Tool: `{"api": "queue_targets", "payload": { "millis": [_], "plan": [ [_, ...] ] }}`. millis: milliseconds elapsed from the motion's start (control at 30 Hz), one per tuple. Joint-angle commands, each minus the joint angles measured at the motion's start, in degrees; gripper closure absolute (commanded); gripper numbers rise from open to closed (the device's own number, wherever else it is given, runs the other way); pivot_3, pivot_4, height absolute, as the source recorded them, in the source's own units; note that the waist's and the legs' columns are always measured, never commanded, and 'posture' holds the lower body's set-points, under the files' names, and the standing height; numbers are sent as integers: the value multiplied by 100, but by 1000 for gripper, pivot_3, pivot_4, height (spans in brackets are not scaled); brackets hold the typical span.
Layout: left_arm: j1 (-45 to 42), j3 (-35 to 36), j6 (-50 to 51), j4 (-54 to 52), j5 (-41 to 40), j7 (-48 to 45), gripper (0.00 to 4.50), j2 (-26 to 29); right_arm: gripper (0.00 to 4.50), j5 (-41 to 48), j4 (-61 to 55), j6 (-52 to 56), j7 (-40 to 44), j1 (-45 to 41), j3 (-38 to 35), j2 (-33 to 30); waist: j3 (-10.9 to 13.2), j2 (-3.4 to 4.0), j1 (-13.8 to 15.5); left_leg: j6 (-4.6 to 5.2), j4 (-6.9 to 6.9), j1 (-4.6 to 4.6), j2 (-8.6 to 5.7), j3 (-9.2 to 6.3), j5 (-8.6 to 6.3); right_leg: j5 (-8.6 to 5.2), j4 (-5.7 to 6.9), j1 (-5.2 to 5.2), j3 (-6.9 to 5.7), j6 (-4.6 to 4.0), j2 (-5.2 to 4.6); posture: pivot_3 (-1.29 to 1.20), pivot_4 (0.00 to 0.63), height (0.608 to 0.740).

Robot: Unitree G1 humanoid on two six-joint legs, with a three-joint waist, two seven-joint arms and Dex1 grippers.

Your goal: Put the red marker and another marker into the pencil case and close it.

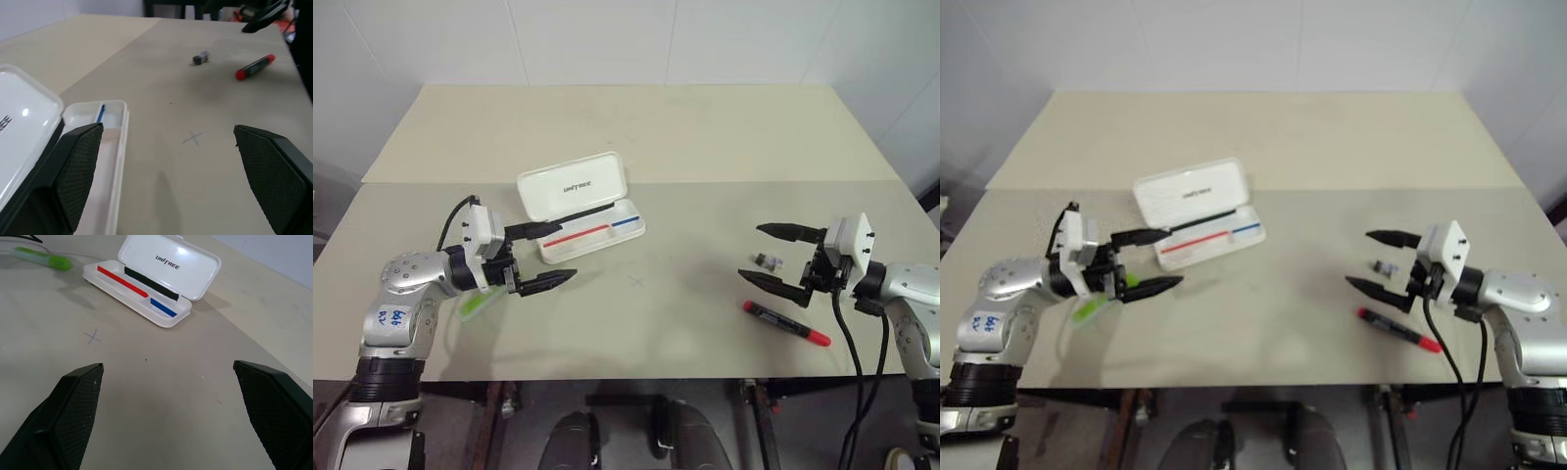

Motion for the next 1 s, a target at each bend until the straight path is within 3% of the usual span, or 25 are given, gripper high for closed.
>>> {"api": "queue_targets", "payload": {
  "millis": [33, 167, 433, 533, 667, 1000],
  "plan": [
    [-154, 32, -235, 88, 26, -26, 10, -46, 0, 75, -214, -63, 28, -44, -149, -81, 0, 0, 2, 0, 0, 0, 0, 0, 0, 0, 0, 0, 0, 0, 0, 0, 150, 740],
    [-244, 55, -461, 188, 74, 102, 10, -214, 0, 85, -372, -62, 2, 120, -176, -56, 0, 0, 12, 0, 1, -1, 0, -1, 0, 0, 0, 0, -1, 0, -1, 0, 150, 740],
    [-340, 77, -335, 429, 36, -110, 10, -29, 0, 210, -792, 131, -94, 142, -44, 47, 0, 0, 0, 1, 5, 0, -1, -1, 0, 1, 4, 1, 0, 1, 0, 0, 150, 740],
    [-373, 72, -352, 516, 49, -180, 667, 28, 0, 205, -766, 108, -115, 2, 62, 168, 0, 0, -3, -1, 5, 2, 2, -1, 1, 0, 6, 1, 0, 0, 3, 0, 150, 740],
    [-274, -9, -251, 395, 183, -174, 1943, 164, 0, 214, -797, 68, -116, -138, 269, 404, 0, 0, 0, -1, 4, 2, 1, -1, 1, 0, 6, 1, 0, 0, 2, 0, 150, 740],
    [-441, -345, -765, 1302, 962, -407, 1943, 588, 0, 243, -1530, 442, -390, -165, 961, 903, 0, 0, -3, -1, 3, 3, 3, -4, 1, -1, 8, 0, -2, -3, 1, 0, 150, 740]
  ]
}}
